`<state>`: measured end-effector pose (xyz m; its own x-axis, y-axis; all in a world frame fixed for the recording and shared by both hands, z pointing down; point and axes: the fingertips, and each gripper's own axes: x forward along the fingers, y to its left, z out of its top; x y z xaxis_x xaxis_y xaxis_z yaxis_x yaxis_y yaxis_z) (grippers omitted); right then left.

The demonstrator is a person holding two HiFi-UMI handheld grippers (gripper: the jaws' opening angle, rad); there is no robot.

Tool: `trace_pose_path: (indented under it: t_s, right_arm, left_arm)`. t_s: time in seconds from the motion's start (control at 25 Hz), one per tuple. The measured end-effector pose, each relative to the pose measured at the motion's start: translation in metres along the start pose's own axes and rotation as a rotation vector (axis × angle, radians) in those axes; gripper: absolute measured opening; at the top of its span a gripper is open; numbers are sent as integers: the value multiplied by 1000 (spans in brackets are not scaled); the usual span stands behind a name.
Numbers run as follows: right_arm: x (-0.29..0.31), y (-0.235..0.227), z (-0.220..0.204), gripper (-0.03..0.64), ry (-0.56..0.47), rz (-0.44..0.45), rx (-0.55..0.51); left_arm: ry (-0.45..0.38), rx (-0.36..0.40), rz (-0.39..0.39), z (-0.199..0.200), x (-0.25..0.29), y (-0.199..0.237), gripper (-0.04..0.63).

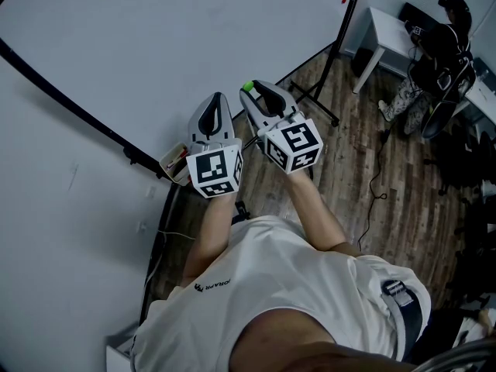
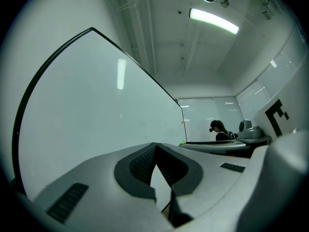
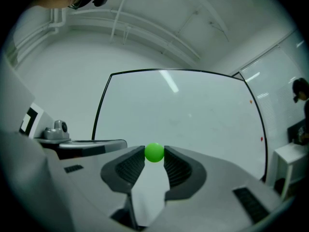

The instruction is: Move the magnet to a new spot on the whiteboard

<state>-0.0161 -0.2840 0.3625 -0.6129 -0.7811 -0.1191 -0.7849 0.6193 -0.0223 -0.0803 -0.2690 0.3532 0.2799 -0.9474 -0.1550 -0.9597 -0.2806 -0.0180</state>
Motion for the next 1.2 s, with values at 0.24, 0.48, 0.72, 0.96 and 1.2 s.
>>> trace_pose_path:
  t_s: [0.24,0.48,0.72,0.96,1.2]
  right_arm:
    - [0,4,0,130,-6,1,-3]
    - [-1,3,2,130,-14,-2,-1]
    - [-1,1,6,130,-23,4,10]
    - [-2,2,8,130,-26,6,12]
    - [-2,4,10,130,-27,11,16]
  left_arm:
    - [1,16,-9,0,-2,0,2]
    - [-7,5,-7,1,-3,-1,2]
    - [-5,15,-5,2,-2,-1,2]
    - [-7,16,0,4,-3,0,2]
    - [-8,11,4,7,-4,0,2]
